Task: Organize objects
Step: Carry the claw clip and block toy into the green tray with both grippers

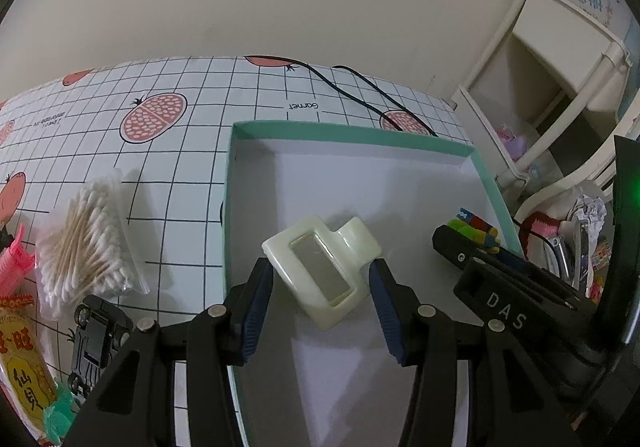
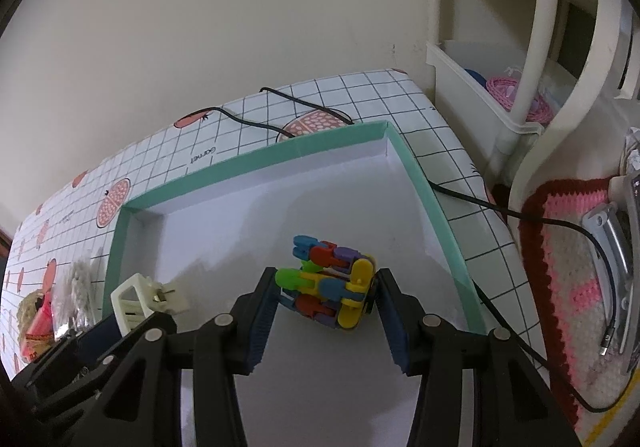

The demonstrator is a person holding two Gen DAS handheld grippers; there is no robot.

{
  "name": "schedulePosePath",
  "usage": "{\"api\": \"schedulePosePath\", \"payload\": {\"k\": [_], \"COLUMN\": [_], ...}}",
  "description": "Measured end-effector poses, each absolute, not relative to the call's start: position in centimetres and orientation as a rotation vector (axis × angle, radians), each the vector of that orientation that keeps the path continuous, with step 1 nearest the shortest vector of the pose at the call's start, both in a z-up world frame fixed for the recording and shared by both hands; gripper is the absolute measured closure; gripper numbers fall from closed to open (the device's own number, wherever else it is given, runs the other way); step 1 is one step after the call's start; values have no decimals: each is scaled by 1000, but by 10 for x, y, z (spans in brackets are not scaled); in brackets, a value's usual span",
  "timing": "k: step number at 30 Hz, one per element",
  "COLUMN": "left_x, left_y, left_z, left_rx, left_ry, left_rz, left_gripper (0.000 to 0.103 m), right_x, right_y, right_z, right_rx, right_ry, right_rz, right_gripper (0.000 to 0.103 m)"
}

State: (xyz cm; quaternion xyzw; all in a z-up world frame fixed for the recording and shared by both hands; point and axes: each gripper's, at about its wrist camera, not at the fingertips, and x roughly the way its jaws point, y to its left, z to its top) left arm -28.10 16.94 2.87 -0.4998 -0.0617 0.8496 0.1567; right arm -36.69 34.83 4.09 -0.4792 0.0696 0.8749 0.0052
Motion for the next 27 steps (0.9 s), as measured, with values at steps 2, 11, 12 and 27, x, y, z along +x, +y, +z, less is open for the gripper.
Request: {"api": "schedulePosePath", "payload": {"k": [2,11,12,27], "left_x": [-280,-278,-278,-276], "left_y": [169,173,172,156], "left_z": [29,37,39,77], "left_rx": [-1429,-1415,-1414,-1345], "left_ry": [-174,-147,-146,-119], "left_rz": [2428,2418,2416,2482], "left_gripper": [51,52,52,44], "right_x": [-367,-365,-364,-356], "right_y": [349,349,350,356], "right_z": [41,49,51,83], "right_rx": [-1502,-1491,-1486,-1463], "right_ry": [223,227,232,259], "right_rz": [2740,2756,2762,2824], "right_gripper": [51,50,50,50]}}
